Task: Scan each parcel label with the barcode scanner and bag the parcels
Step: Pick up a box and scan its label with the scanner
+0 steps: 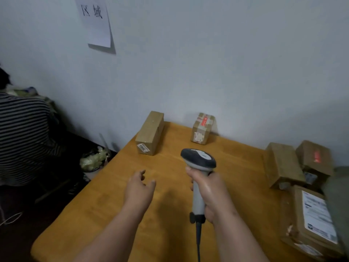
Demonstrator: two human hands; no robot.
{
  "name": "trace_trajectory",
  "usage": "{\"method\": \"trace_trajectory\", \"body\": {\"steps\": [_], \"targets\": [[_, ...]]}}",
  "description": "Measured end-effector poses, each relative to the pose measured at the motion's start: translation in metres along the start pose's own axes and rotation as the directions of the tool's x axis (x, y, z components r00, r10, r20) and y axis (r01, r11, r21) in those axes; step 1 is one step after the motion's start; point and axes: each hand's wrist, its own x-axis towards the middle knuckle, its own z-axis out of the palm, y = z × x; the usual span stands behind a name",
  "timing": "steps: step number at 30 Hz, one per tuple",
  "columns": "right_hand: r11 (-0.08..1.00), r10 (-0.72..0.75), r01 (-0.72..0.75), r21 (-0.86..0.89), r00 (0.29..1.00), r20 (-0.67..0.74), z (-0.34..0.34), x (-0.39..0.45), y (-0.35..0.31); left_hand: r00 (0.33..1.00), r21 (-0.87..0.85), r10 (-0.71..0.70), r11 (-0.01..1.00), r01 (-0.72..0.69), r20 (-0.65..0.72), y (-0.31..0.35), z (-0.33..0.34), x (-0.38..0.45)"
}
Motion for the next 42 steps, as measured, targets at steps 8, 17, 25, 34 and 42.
{"method": "trace_trajectory", "body": {"steps": [8, 17, 25, 34, 42], "targets": [[0.99, 0.119, -0.118, -0.083, 0.993, 0.016, 0.046, 0.061, 0.019, 0.997, 0.075, -0.058, 0.995, 0.062, -0.046, -0.014, 0.017, 0.091], [0.993, 0.1, -0.105, -0.049, 0.99, -0.097, 0.106, 0.135, 0.008, 0.997, 0.245, 0.076, 0.967, -0.072, -0.005, 0.004, 0.032, 0.208], [0.983, 0.164, -0.174, -0.057, 0.976, -0.147, 0.142, 0.158, 0.031, 0.982, 0.401, 0.05, 0.908, -0.12, 0.181, 0.004, 0.053, 0.265], [0.987, 0.157, -0.162, -0.015, 0.97, -0.187, 0.141, 0.152, 0.042, 0.996, 0.084, 0.015, 0.996, -0.023, 0.087, -0.009, 0.054, 0.277], [0.98, 0.123, -0.07, 0.186, 0.948, -0.293, 0.12, 0.128, 0.038, 0.726, -0.654, -0.379, 0.321, 0.685, 0.574, -0.015, 0.009, 0.2]]}}
